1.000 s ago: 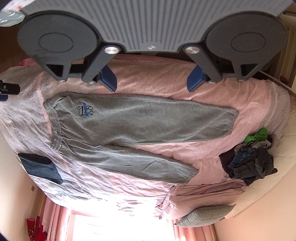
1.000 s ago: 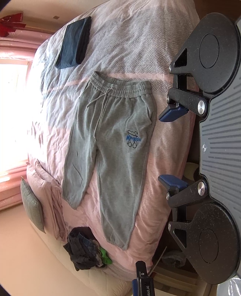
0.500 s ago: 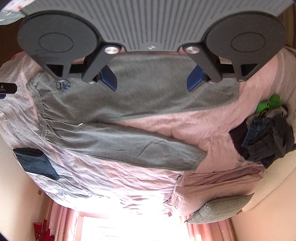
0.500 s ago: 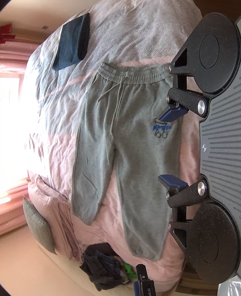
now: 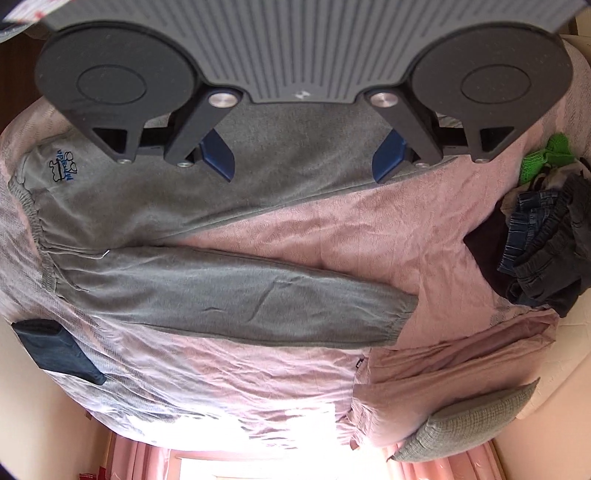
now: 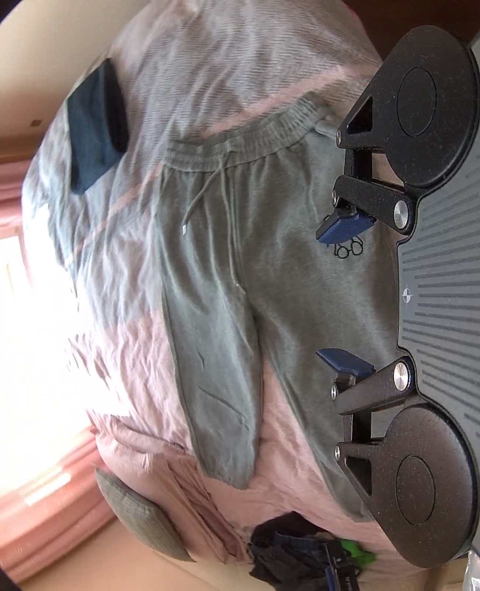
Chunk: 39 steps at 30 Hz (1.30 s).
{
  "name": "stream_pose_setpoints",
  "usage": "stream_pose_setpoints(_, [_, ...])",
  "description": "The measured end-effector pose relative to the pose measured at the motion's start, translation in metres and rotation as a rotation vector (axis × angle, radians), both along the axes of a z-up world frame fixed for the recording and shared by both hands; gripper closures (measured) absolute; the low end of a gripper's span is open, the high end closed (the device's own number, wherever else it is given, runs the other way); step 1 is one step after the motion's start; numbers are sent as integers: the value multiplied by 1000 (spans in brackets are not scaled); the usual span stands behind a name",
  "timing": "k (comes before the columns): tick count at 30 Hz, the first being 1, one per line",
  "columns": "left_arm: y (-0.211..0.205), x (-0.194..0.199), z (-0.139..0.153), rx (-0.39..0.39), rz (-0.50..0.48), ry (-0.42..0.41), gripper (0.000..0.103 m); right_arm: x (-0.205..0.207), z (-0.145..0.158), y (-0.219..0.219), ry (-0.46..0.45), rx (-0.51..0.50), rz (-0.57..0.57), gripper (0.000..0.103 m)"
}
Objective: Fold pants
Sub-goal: 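Move both grippers down to the edge of the grey sweatpants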
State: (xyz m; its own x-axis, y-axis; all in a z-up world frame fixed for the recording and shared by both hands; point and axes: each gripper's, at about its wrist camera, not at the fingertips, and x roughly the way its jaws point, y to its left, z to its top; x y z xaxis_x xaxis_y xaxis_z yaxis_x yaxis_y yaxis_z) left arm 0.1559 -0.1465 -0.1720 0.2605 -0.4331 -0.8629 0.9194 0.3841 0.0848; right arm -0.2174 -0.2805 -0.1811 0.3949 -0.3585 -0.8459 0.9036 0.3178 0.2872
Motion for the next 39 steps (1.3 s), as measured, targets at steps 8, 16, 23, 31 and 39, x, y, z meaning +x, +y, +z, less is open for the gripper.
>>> stream_pose_setpoints(8, [-57, 2, -27, -32, -90, 27, 24, -5, -18, -43, 47, -55, -9, 43])
stream_pose_setpoints(16, [-159, 2, -67, -62, -248, 10, 26, 7, -59, -137, 23, -42, 86, 43])
stream_pose_setpoints(23, [-266, 19, -110, -82, -430, -55, 29, 41, -102, -233, 72, -90, 264, 43])
stream_pose_setpoints(31, [-365, 52, -174, -12, -638, -135, 38, 84, -165, -335, 111, -133, 399, 43])
stream_pose_setpoints(39, [-422, 102, -229, 114, -819, -214, 41, 99, -204, -399, 153, -99, 516, 43])
